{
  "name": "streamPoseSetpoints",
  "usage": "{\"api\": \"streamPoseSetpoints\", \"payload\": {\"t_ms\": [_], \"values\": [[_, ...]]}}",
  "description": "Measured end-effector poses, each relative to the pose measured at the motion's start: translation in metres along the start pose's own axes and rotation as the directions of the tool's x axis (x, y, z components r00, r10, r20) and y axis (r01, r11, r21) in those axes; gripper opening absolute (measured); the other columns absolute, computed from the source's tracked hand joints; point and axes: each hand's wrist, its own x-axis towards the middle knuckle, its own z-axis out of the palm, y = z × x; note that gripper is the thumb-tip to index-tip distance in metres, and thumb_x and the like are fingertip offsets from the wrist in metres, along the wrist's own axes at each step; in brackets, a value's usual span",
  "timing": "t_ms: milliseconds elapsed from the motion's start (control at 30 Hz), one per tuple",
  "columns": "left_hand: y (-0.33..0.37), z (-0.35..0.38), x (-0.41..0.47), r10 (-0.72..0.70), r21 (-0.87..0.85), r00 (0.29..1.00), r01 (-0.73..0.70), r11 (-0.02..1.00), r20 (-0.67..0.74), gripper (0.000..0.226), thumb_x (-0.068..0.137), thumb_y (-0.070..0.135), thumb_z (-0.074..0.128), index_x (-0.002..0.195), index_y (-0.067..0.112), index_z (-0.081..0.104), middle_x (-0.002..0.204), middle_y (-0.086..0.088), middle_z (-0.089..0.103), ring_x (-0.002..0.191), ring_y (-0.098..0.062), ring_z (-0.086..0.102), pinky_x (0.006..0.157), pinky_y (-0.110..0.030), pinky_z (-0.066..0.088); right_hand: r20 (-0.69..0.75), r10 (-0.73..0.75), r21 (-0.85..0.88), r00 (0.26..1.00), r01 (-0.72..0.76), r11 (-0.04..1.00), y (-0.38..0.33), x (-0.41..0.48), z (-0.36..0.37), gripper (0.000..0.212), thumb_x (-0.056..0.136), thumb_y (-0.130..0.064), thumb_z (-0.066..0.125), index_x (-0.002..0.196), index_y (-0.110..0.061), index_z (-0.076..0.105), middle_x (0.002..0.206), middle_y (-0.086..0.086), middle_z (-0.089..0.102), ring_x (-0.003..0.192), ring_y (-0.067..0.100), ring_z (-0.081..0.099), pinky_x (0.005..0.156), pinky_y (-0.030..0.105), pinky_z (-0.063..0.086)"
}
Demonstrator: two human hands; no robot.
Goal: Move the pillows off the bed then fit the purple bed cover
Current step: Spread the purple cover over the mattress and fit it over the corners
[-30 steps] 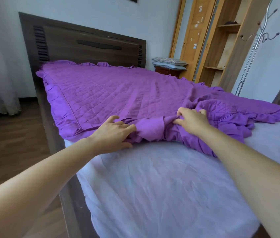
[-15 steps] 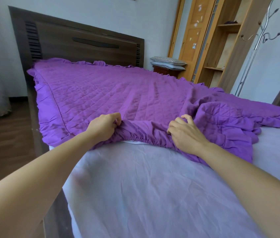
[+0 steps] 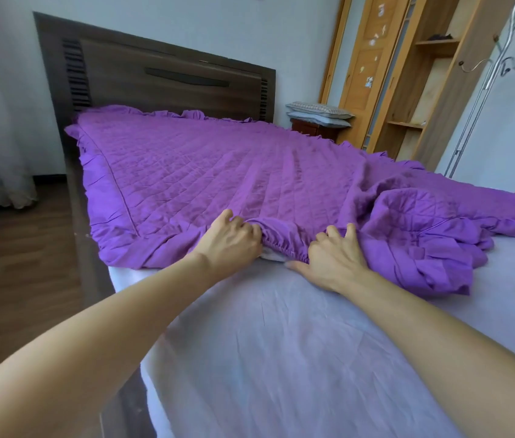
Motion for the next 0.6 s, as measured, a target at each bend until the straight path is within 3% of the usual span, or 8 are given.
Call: {"api": "streamPoseSetpoints", "payload": {"t_ms": [100, 200, 267, 367, 500, 600], "values": [[-0.002, -0.015, -0.020, -0.070, -0.121, 0.983, 0.049, 0.991, -0.172, 0.008, 0.074, 0.012, 0.059, 0.067, 0.016, 0.056, 0.059, -0.001, 0.056, 0.054, -0.024, 0.056, 0.063, -0.033, 0.043, -0.130, 0.044, 0.007, 0.991, -0.043, 0.999, -0.003, -0.009, -0.005, 0.062, 0.085, -0.058, 0.030, 0.098, -0.013, 0.070, 0.102, 0.010, 0.066, 0.104, 0.028, 0.052, 0.102, 0.057, 0.026], [-0.003, -0.031, -0.050, -0.157, -0.253, 0.955, 0.092, 0.963, -0.251, 0.023, 0.086, 0.019, 0.045, 0.089, 0.010, 0.067, 0.094, -0.006, 0.070, 0.089, -0.025, 0.067, 0.089, -0.037, 0.043, -0.295, 0.096, 0.043, 0.951, -0.088, 0.995, 0.005, -0.025, -0.014, 0.028, 0.066, -0.030, 0.059, 0.083, -0.008, 0.063, 0.083, 0.013, 0.064, 0.082, 0.032, 0.059, 0.091, 0.059, 0.040], [-0.007, -0.037, -0.073, -0.179, -0.303, 0.939, 0.086, 0.949, -0.295, 0.035, 0.090, 0.024, 0.043, 0.100, 0.005, 0.070, 0.109, -0.011, 0.070, 0.103, -0.027, 0.066, 0.096, -0.037, 0.038, -0.366, 0.132, 0.042, 0.921, -0.126, 0.991, 0.014, -0.044, -0.014, 0.034, 0.065, -0.014, 0.063, 0.098, -0.008, 0.058, 0.104, 0.017, 0.062, 0.092, 0.035, 0.058, 0.093, 0.059, 0.037], [-0.012, -0.038, -0.103, -0.180, -0.401, 0.944, 0.057, 0.914, -0.275, 0.049, 0.100, 0.031, 0.026, 0.115, 0.004, 0.064, 0.125, -0.013, 0.062, 0.120, -0.030, 0.055, 0.106, -0.038, 0.031, -0.469, 0.149, 0.009, 0.870, -0.164, 0.986, 0.033, -0.087, -0.010, 0.052, 0.075, -0.009, 0.039, 0.126, -0.007, 0.048, 0.133, 0.023, 0.050, 0.111, 0.041, 0.052, 0.096, 0.063, 0.031], [-0.006, -0.041, -0.120, -0.126, -0.552, 0.964, -0.026, 0.834, -0.235, 0.050, 0.101, 0.035, 0.019, 0.123, 0.010, 0.057, 0.138, -0.009, 0.050, 0.132, -0.022, 0.035, 0.114, -0.039, 0.017, -0.479, 0.163, -0.012, 0.862, -0.192, 0.981, 0.053, -0.142, -0.017, 0.059, 0.076, -0.003, 0.027, 0.133, -0.005, 0.044, 0.136, 0.025, 0.048, 0.108, 0.041, 0.056, 0.096, 0.064, 0.034], [0.004, -0.058, -0.123, -0.137, -0.714, 0.963, -0.072, 0.696, -0.230, 0.054, 0.101, 0.040, 0.019, 0.112, 0.009, 0.061, 0.130, -0.003, 0.056, 0.124, -0.012, 0.044, 0.113, -0.029, 0.019, -0.549, 0.141, -0.007, 0.824, -0.174, 0.985, 0.062, -0.178, -0.025, 0.059, 0.073, 0.000, 0.030, 0.127, -0.002, 0.053, 0.127, 0.021, 0.057, 0.090, 0.034, 0.064, 0.097, 0.063, 0.035]]}}
